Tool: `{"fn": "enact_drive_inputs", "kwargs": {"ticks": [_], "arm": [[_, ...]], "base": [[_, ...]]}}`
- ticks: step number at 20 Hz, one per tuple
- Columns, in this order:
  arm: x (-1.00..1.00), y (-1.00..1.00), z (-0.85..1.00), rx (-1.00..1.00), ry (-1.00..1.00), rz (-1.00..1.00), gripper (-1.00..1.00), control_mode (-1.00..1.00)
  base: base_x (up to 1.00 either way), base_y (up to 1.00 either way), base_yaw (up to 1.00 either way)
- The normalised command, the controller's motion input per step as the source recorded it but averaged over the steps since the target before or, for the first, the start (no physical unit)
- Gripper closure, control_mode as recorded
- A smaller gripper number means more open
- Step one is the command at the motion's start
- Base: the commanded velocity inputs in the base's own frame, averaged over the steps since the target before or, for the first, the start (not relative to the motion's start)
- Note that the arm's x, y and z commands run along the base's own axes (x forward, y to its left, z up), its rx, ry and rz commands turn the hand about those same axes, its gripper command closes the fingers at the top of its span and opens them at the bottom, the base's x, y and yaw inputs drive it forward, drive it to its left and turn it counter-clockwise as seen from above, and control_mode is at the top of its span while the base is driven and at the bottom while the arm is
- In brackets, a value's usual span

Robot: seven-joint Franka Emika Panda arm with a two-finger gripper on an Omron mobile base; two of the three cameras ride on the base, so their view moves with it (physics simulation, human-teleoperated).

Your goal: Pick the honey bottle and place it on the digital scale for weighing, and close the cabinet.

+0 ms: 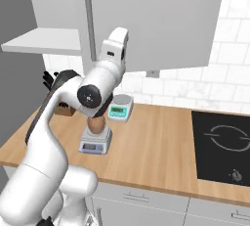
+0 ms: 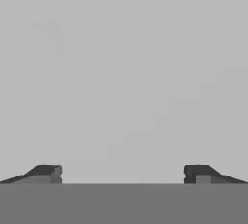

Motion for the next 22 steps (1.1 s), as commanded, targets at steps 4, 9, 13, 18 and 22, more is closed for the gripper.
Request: {"fn": "enact_drive_inputs", "kwargs": {"ticks": [4, 9, 13, 18, 22], "arm": [[0.93, 0.02, 0.00, -0.03, 0.00, -0.04, -1.00, -1.00], [0.72, 0.00, 0.00, 0.00, 0.00, 0.00, -1.00, -1.00], [0.82, 0.00, 0.00, 0.00, 0.00, 0.00, -1.00, -1.00], [0.80, 0.00, 0.00, 0.00, 0.00, 0.00, -1.00, -1.00], [0.31, 0.00, 0.01, 0.00, 0.00, 0.00, -1.00, -1.00]], "base": [[0.00, 0.00, 0.00], [0.00, 0.00, 0.00], [0.00, 0.00, 0.00], [0.00, 0.00, 0.00], [0.00, 0.00, 0.00]]}}
